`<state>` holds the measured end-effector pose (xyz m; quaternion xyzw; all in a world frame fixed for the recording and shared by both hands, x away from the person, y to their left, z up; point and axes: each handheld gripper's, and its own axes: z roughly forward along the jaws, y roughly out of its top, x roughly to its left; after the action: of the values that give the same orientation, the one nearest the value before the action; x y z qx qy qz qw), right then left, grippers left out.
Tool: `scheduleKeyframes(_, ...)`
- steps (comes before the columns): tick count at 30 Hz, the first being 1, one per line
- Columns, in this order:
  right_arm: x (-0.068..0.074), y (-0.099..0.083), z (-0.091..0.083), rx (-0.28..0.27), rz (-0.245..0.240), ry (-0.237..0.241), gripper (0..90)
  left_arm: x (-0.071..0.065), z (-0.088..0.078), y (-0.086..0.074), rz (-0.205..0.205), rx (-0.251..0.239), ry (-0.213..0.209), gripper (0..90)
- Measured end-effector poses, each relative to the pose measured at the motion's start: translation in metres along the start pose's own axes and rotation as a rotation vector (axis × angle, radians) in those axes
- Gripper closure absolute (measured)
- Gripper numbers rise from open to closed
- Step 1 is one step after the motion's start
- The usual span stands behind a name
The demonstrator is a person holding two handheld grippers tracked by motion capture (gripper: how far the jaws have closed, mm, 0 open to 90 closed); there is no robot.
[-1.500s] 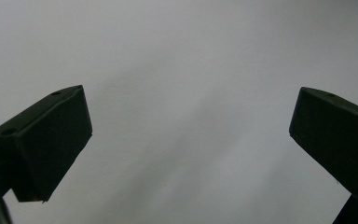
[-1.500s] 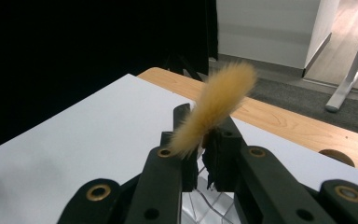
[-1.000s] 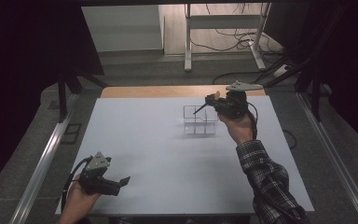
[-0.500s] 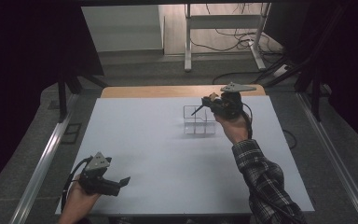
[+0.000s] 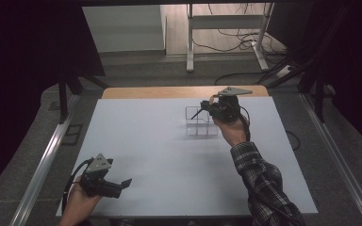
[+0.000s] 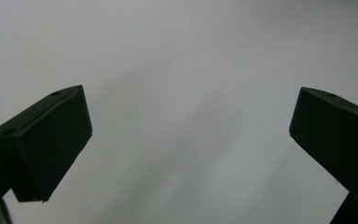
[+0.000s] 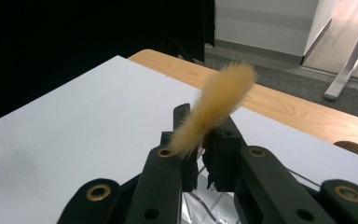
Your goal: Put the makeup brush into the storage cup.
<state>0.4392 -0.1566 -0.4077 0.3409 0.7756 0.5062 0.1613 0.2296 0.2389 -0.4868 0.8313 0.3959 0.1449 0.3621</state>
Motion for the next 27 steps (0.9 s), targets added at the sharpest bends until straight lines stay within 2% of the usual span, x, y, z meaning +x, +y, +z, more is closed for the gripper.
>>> scheduleKeyframes(27, 0.002, -0.023, 0.028, 0.051, 0.004, -0.001, 83.4, -0.001, 0.0, 0.0, 0.005, 0.005, -0.003, 0.1)
